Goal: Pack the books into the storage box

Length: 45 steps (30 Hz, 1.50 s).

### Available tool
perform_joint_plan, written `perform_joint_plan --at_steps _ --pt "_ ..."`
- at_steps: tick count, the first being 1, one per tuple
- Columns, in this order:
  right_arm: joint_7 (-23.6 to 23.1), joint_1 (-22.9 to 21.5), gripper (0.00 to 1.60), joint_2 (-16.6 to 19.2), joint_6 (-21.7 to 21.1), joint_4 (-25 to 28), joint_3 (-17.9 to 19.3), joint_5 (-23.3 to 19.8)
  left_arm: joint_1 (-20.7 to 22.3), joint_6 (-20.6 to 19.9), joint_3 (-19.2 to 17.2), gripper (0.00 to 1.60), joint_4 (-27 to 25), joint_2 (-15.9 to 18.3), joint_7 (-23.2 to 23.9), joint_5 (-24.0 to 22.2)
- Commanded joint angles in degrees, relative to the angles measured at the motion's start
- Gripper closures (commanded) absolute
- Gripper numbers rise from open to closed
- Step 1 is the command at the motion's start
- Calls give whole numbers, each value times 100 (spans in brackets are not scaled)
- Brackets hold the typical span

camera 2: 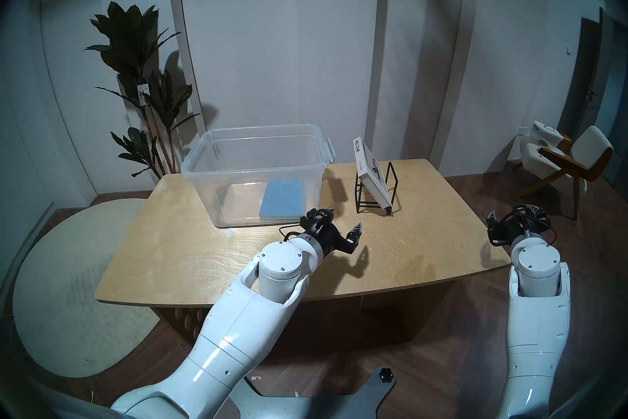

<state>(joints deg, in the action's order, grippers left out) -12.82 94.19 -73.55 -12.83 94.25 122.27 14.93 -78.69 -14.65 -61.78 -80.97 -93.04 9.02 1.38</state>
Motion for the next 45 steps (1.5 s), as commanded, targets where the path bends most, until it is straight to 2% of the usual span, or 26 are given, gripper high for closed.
perform_joint_plan --at_steps 1,7,12,14,22,29,34,39,45 --pt "-36 -65 0 186 550 -29 50 -52 659 -67 30 0 126 -325 -78 -263" --pt "-89 -70 0 212 794 -117 71 -88 921 -169 55 0 303 -457 -117 -571" --pt "-152 -76 0 241 1087 -222 97 -131 1229 -374 56 0 705 -649 -114 -1172" --pt "-159 -78 0 244 1120 -235 99 -136 1182 -378 61 0 683 -626 -112 -1248" --pt "-228 -100 0 281 1503 -476 131 -187 1662 -514 16 0 1380 -1007 -209 -1888" --pt "-202 -119 0 350 1708 -772 121 -136 1955 -543 -75 0 1771 -1283 -294 -2168" --pt "-156 -206 0 414 1850 -1017 103 -117 2201 -589 -234 0 2312 -1538 -201 -2673" --pt "-104 -296 0 470 2113 -1241 77 -67 2527 -393 -274 0 3052 -1874 -291 -2953" --pt "-70 -350 0 491 2290 -1366 67 -21 2702 -149 -515 0 3436 -2095 -431 -3070"
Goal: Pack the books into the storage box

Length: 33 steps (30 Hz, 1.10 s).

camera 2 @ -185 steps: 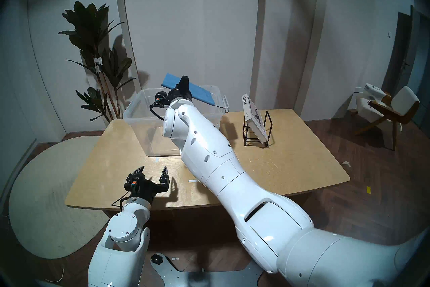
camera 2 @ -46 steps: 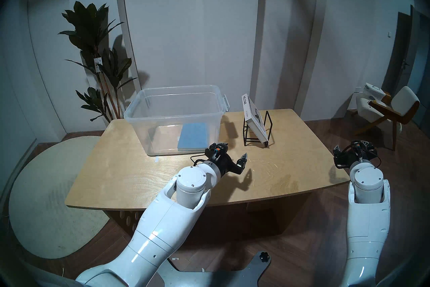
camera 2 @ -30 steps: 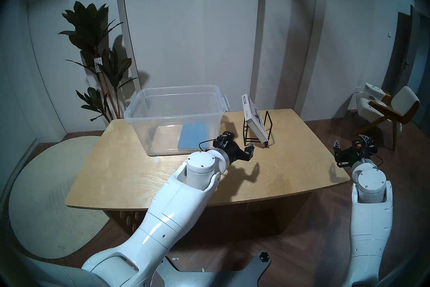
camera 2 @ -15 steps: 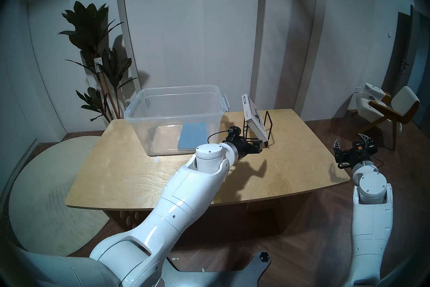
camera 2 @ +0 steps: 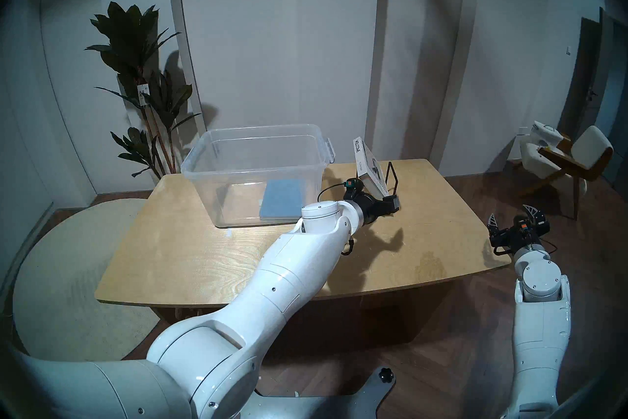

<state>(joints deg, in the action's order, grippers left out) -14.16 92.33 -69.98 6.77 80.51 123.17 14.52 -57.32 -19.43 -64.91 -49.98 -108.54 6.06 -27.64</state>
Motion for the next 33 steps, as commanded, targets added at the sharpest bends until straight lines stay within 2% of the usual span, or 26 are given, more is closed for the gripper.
perform_joint_plan --at_steps 1,8,10,16,19,20,24,28,33 --pt "72 -172 0 137 366 -13 -26 28 609 389 -251 0 398 -567 -155 -180" --pt "60 -189 0 146 634 -81 -67 55 972 704 -406 0 928 -646 -365 -204" --pt "64 -190 0 147 804 -105 -85 57 1076 820 -372 0 1165 -646 -643 -53" --pt "54 -273 0 210 1285 -364 -136 3 1236 810 -341 0 1760 -646 -891 -32" --pt "57 -285 0 220 1350 -404 -142 -6 1172 772 -308 0 1676 -646 -772 -38" --pt "58 -289 0 221 1356 -410 -144 -7 1139 922 -217 0 1613 -646 -816 70" --pt "62 -305 0 234 1416 -458 -153 -17 1182 990 -218 0 1600 -646 -867 54" --pt "66 -316 0 246 1470 -494 -160 -28 1327 1079 -295 0 1731 -646 -893 -17" --pt "66 -323 0 254 1516 -519 -164 -38 1497 1139 -209 0 1897 -646 -1053 -27"
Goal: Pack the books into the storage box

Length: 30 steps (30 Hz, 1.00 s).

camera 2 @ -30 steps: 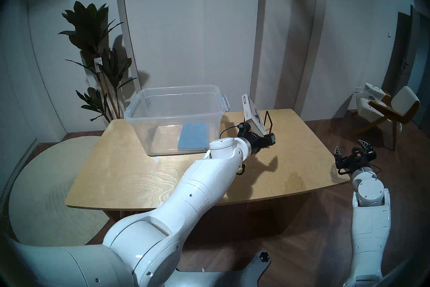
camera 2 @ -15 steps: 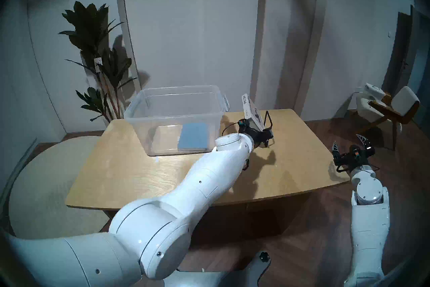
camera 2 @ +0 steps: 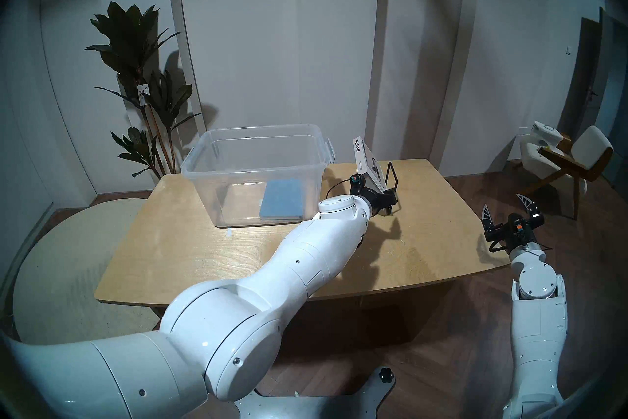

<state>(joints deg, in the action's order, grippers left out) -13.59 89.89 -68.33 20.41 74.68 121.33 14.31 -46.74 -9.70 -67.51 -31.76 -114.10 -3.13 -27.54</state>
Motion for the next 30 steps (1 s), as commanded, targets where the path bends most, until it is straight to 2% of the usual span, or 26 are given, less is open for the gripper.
perform_joint_plan --at_steps 1,9,30 --pt "10 -83 0 92 172 53 20 -20 489 183 80 0 157 -90 -232 -45" --pt "9 -96 0 102 231 15 16 -31 734 222 284 0 576 -90 -567 -177" --pt "9 -115 0 113 285 -31 12 -42 932 747 798 0 857 -90 -112 -565"
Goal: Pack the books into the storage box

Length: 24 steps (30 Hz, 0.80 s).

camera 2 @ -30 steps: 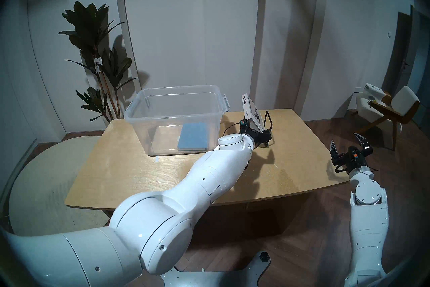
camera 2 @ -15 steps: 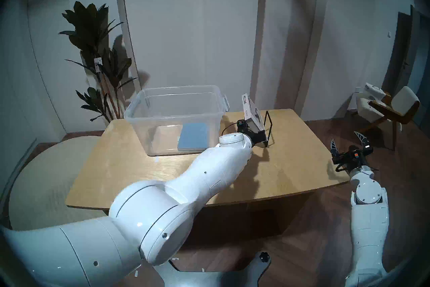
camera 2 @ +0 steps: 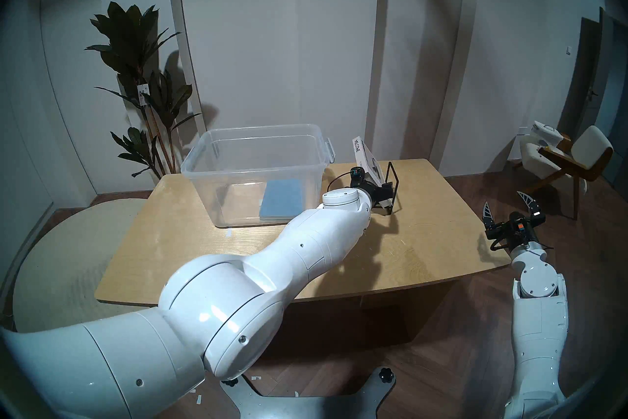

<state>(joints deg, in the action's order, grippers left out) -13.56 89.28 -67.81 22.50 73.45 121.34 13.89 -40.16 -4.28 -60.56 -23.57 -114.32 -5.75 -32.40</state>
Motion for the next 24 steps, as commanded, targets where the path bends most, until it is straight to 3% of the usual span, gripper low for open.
perform_joint_plan --at_steps 1,16,24 --pt "6 -54 0 61 79 90 10 0 298 256 122 0 99 -68 136 -83" --pt "6 -61 0 66 102 72 8 -5 499 784 354 0 288 -68 157 -122" --pt "6 -63 0 68 114 66 7 -6 641 1059 238 0 558 -68 133 -212"
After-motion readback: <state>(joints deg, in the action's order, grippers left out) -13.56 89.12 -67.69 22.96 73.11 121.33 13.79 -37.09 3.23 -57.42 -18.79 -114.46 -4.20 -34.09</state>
